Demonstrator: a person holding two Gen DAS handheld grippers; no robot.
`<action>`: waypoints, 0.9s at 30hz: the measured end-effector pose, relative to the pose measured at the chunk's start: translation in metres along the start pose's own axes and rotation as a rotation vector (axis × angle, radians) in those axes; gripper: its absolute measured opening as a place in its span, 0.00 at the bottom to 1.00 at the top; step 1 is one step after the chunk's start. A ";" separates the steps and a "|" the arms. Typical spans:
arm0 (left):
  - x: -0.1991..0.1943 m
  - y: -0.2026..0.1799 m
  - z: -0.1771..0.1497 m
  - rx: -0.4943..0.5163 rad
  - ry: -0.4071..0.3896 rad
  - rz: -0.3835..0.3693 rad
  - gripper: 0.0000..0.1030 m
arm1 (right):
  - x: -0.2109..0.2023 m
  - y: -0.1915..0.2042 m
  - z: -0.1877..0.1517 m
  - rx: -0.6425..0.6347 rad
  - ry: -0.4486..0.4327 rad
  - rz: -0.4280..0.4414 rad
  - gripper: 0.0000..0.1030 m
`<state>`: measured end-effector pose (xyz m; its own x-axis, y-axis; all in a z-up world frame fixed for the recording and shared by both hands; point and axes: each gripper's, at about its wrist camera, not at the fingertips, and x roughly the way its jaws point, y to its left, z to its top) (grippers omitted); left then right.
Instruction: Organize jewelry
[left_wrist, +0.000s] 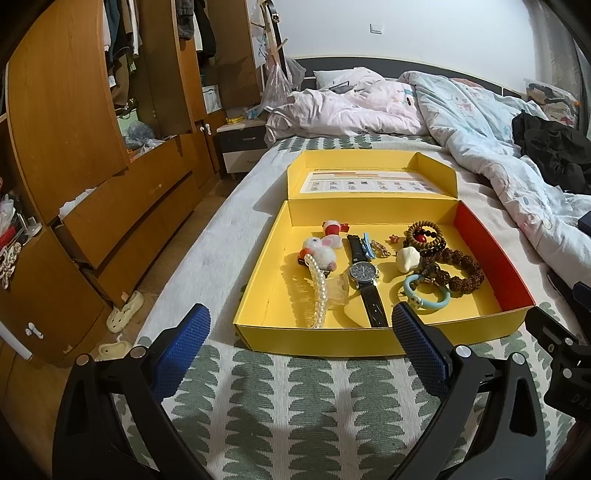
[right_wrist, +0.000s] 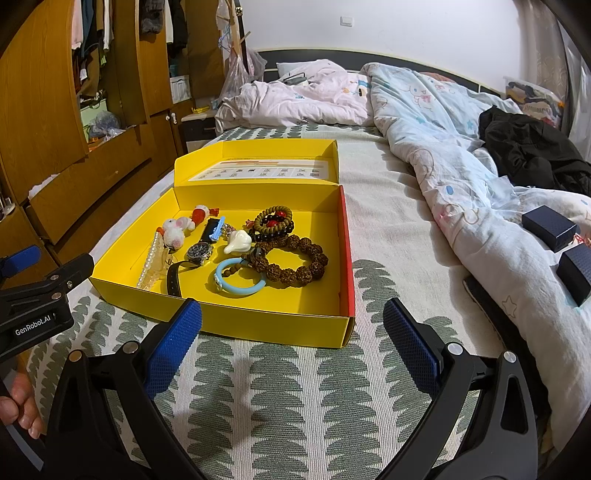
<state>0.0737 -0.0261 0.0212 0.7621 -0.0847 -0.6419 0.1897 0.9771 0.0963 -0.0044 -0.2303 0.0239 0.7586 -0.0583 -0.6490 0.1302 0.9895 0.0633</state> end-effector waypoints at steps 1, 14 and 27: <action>0.000 -0.002 -0.001 0.000 0.001 0.002 0.95 | 0.000 0.001 0.000 0.000 0.000 0.000 0.96; -0.001 -0.006 -0.004 0.001 -0.001 0.014 0.95 | 0.000 0.000 0.000 -0.001 0.001 -0.001 0.96; 0.000 -0.006 -0.004 0.002 -0.003 0.015 0.95 | -0.001 -0.003 -0.001 -0.003 0.000 -0.003 0.96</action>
<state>0.0698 -0.0312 0.0174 0.7664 -0.0710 -0.6384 0.1795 0.9779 0.1068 -0.0057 -0.2335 0.0237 0.7584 -0.0617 -0.6488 0.1310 0.9896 0.0590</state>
